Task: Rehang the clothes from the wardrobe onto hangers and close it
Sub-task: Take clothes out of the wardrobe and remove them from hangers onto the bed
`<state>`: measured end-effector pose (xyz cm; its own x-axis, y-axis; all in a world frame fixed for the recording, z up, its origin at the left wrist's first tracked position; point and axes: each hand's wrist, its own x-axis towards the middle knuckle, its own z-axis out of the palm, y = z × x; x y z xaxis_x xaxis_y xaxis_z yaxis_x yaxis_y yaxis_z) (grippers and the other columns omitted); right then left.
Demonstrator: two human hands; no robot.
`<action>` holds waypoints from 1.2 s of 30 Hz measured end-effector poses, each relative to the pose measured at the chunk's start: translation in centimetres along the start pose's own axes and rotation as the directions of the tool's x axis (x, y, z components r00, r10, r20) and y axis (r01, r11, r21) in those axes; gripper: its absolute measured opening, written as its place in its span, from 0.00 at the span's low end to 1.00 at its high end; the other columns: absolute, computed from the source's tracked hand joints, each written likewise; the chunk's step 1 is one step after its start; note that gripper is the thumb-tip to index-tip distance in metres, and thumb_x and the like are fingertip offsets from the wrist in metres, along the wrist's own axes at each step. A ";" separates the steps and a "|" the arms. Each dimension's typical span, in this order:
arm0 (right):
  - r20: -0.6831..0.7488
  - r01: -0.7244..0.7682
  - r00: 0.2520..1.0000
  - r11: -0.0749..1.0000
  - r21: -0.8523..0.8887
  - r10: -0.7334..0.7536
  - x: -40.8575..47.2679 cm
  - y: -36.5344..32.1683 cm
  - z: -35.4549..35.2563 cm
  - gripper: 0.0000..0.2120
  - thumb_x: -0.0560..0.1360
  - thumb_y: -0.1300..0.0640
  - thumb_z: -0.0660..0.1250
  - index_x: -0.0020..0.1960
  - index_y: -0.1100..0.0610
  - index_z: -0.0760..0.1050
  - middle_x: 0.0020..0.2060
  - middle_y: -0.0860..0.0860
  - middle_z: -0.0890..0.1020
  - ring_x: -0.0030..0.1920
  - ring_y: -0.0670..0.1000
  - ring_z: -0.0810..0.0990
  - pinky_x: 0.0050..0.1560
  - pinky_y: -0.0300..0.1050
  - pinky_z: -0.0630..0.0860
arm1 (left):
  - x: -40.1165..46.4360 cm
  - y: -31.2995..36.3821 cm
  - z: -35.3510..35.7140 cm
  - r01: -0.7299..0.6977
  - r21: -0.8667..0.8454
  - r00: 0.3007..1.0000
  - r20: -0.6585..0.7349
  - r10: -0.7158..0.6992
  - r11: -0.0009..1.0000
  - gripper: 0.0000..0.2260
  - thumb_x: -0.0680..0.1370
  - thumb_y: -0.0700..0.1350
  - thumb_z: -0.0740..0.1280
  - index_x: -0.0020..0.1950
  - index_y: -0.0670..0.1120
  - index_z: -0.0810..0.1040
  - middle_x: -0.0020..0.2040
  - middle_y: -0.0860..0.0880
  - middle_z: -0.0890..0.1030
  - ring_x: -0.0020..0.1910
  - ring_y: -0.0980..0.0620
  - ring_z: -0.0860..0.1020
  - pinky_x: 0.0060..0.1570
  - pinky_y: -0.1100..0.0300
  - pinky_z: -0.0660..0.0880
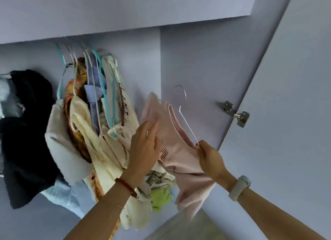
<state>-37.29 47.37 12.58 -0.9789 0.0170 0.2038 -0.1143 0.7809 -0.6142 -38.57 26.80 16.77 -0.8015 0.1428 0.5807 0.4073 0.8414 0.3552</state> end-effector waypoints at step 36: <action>-0.646 -0.922 0.173 0.353 0.159 0.744 -58.3 22.3 -25.9 0.17 0.77 0.56 0.62 0.31 0.60 0.68 0.23 0.54 0.73 0.26 0.60 0.72 0.28 0.48 0.65 | -23.4 57.1 19.3 -0.265 -0.771 0.325 0.493 0.807 0.579 0.10 0.76 0.50 0.65 0.41 0.45 0.79 0.35 0.46 0.79 0.39 0.43 0.76 0.38 0.55 0.66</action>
<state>21.58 79.93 6.77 -0.1447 0.9869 0.0708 0.8352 0.1601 -0.5261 -5.01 81.59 9.39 -0.1480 0.9824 0.1139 0.7859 0.0469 0.6166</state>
